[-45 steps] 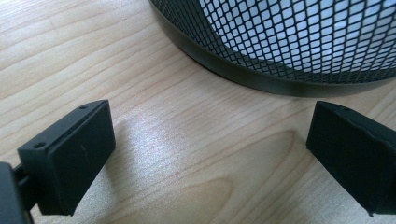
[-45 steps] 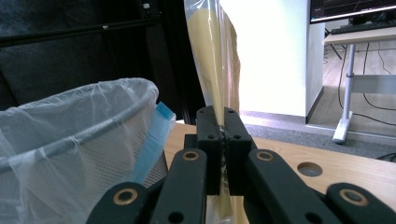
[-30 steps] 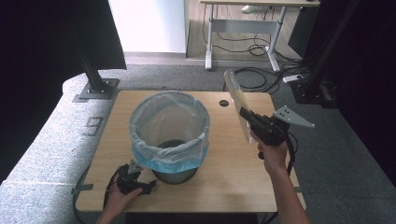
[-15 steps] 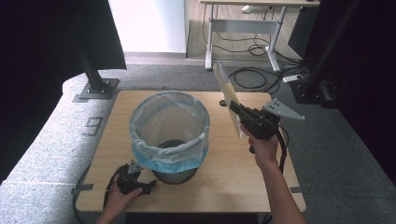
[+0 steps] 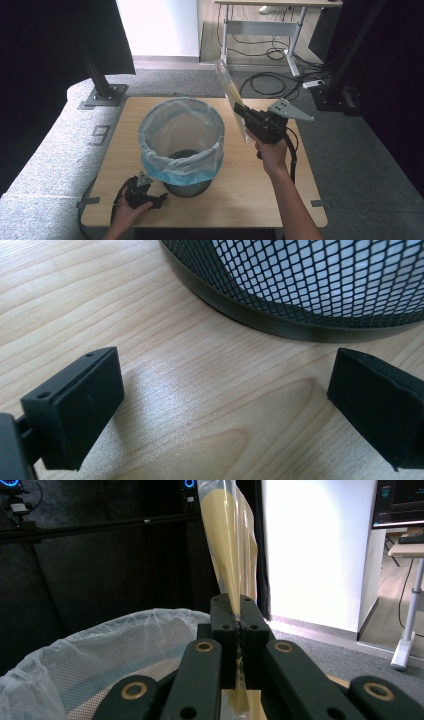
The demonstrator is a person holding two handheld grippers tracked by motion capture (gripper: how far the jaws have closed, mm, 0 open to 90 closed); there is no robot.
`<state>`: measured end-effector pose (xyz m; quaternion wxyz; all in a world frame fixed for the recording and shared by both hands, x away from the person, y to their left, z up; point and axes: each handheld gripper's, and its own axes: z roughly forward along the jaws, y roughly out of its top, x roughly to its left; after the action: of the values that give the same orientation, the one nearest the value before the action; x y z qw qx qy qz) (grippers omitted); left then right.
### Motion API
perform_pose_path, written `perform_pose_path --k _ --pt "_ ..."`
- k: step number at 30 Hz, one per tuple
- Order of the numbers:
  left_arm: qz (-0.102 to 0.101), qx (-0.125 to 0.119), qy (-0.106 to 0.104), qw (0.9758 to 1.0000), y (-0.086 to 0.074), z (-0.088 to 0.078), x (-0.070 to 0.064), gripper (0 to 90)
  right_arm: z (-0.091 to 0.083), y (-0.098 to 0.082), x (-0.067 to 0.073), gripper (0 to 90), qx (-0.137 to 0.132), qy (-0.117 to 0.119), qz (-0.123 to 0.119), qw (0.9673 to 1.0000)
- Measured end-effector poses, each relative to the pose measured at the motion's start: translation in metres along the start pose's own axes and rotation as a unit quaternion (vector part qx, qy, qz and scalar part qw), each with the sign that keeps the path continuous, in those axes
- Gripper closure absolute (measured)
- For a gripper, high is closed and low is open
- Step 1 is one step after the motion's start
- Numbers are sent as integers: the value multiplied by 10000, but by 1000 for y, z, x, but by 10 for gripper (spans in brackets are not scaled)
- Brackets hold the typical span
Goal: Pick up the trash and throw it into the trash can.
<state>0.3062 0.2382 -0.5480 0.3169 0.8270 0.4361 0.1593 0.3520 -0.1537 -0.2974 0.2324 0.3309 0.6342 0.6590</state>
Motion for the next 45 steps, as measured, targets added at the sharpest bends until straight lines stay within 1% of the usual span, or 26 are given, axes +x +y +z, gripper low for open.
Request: perform_pose_path --k 4,7,16,18,22,23,30,33,35,37,45 --pt "6 -2 -1 10000 0 0 0 15 4 3 4 880 20 35 -56 10000" --pt "8 -3 -6 10000 0 0 0 14 10 8 11 880 11 99 -105 9999" --pt "8 -4 -8 10000 0 0 0 15 24 16 24 880 0 239 -149 9996" --pt "8 -4 -7 10000 0 0 0 15 27 18 27 880 -54 289 -105 9995" --pt "8 -5 -8 10000 0 0 0 15 33 21 32 880 -71 356 -120 9993" --pt "9 -6 -9 10000 0 0 0 15 38 22 36 879 -53 394 -141 9991" --pt "14 -5 -13 10000 0 0 0 15 48 25 43 879 -8 467 -185 9987" --pt "14 -5 -16 10000 0 0 0 14 56 28 49 879 3 524 -229 9984" --pt "12 -4 -19 10000 0 0 0 14 58 29 50 879 23 538 -224 9983" --pt "14 -4 -20 10000 0 0 0 15 64 27 54 878 66 574 -252 9980" --pt "16 -3 -22 10000 0 0 0 14 79 22 61 877 122 691 -232 9973"
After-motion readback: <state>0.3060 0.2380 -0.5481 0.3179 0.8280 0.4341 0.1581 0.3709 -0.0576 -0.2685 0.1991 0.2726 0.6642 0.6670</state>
